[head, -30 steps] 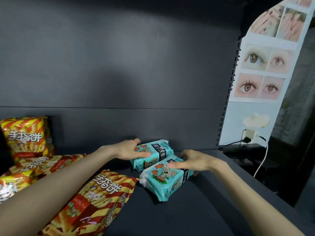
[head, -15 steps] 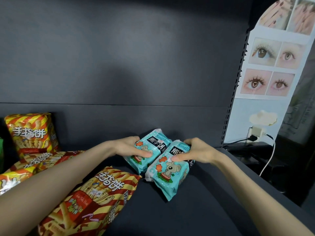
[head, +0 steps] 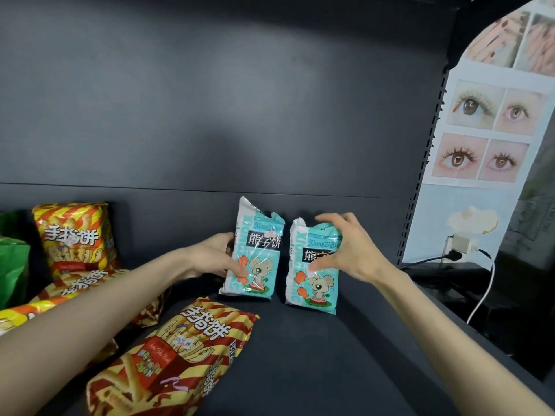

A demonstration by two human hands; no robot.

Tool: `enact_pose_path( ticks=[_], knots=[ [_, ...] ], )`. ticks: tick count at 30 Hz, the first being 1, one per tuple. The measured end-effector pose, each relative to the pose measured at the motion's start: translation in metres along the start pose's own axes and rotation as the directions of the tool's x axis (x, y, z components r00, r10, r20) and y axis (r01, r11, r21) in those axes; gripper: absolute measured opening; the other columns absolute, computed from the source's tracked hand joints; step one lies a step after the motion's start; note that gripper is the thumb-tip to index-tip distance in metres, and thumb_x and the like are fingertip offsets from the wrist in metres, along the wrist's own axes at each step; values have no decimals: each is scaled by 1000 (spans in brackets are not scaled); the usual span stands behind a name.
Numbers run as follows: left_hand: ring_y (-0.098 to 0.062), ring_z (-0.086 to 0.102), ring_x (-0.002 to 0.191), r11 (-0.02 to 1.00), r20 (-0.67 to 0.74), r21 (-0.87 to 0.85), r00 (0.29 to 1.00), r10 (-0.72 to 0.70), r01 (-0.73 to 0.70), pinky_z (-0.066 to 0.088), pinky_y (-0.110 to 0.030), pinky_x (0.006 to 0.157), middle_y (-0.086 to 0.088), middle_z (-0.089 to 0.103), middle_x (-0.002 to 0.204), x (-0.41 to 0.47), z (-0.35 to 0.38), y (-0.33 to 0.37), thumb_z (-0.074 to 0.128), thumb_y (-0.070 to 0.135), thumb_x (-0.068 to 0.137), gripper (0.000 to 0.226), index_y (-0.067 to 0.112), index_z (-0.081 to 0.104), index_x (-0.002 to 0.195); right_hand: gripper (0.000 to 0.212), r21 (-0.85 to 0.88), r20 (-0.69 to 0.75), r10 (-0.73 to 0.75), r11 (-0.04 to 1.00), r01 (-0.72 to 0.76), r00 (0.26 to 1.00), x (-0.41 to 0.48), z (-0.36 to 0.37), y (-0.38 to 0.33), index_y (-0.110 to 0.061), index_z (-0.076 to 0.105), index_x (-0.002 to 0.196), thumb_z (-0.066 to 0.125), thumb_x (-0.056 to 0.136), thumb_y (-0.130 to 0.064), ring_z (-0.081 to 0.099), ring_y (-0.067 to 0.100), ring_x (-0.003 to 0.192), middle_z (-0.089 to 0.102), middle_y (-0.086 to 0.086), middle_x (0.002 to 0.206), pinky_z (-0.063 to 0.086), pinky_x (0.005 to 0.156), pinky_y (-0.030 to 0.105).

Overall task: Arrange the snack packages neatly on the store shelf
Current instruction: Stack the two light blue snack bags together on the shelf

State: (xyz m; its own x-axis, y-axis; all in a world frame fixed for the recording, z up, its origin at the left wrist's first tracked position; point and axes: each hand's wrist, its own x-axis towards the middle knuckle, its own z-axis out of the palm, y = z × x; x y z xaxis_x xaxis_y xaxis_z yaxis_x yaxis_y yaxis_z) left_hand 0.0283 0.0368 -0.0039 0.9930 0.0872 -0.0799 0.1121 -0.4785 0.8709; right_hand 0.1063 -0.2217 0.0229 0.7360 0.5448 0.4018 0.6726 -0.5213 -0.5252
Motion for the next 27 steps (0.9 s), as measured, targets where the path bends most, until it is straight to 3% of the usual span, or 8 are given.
enact_pose_path(
  ticks=[3, 6, 8, 10, 12, 15, 19, 27],
  knots=[
    [-19, 66, 104, 999, -35, -3, 999, 41, -41, 54, -41, 90, -5, 67, 116, 4, 3, -6, 78, -7, 66, 79, 15, 38, 129, 120, 150, -33, 62, 987, -57, 998, 1, 10, 1, -25, 15, 148, 90, 56, -14, 55, 8, 103, 54, -6, 116, 44, 84, 14],
    [-14, 64, 107, 992, -86, 90, 992, 93, -85, 52, -38, 94, 2, 66, 118, 10, 7, -13, 83, -1, 64, 86, 20, 35, 133, 127, 314, -13, 119, 943, -108, 993, -2, 20, 5, -20, -1, 150, 87, 60, -8, 60, -8, 82, 62, -21, 93, 45, 68, 1],
    [-14, 63, 108, 989, -82, 116, 992, 101, -91, 52, -40, 95, 3, 65, 119, 12, 7, -18, 82, 3, 67, 82, 21, 37, 133, 119, 335, 34, 123, 933, -128, 992, -3, 23, 10, -20, 6, 150, 86, 62, -9, 59, -8, 85, 62, -21, 95, 47, 78, 10],
    [-15, 64, 104, 996, -43, 60, 996, 72, -69, 56, -35, 86, 1, 64, 119, 11, 2, -19, 77, 5, 74, 69, 21, 41, 129, 101, 330, 139, 101, 933, -142, 985, 0, 25, 17, -23, 23, 142, 84, 64, -6, 61, -2, 94, 64, -18, 102, 51, 91, 30],
    [-13, 66, 98, 999, -15, 1, 999, 43, -43, 58, -26, 72, -1, 64, 117, 11, -2, -19, 72, 3, 78, 59, 21, 43, 127, 83, 359, 244, 97, 915, -183, 965, 2, 28, 21, -24, 36, 130, 80, 66, 0, 65, 10, 100, 66, -8, 108, 55, 87, 44],
    [-18, 67, 97, 999, -75, -35, 996, 38, -41, 59, -27, 67, -7, 63, 118, 17, -3, -21, 72, 0, 78, 60, 18, 40, 127, 75, 439, 253, 106, 873, -212, 962, 8, 33, 27, -21, 42, 124, 79, 65, 6, 67, 16, 98, 67, -3, 108, 59, 75, 45],
    [-21, 65, 98, 998, -184, 9, 981, 58, -57, 60, -29, 66, -11, 60, 117, 31, 2, -25, 75, 2, 76, 66, 14, 37, 128, 75, 480, 208, 118, 853, -207, 971, 15, 40, 32, -22, 43, 121, 81, 63, 6, 67, 18, 100, 68, -2, 109, 58, 76, 46],
    [-7, 61, 70, 983, -304, 153, 942, 142, -99, 55, -19, 51, 8, 57, 84, 36, 19, -14, 80, 10, 73, 57, 15, 41, 115, 74, 512, 242, 125, 826, -237, 962, 20, 38, 43, -24, 44, 124, 78, 67, 8, 68, 19, 100, 68, -1, 111, 58, 78, 47]
  ],
)
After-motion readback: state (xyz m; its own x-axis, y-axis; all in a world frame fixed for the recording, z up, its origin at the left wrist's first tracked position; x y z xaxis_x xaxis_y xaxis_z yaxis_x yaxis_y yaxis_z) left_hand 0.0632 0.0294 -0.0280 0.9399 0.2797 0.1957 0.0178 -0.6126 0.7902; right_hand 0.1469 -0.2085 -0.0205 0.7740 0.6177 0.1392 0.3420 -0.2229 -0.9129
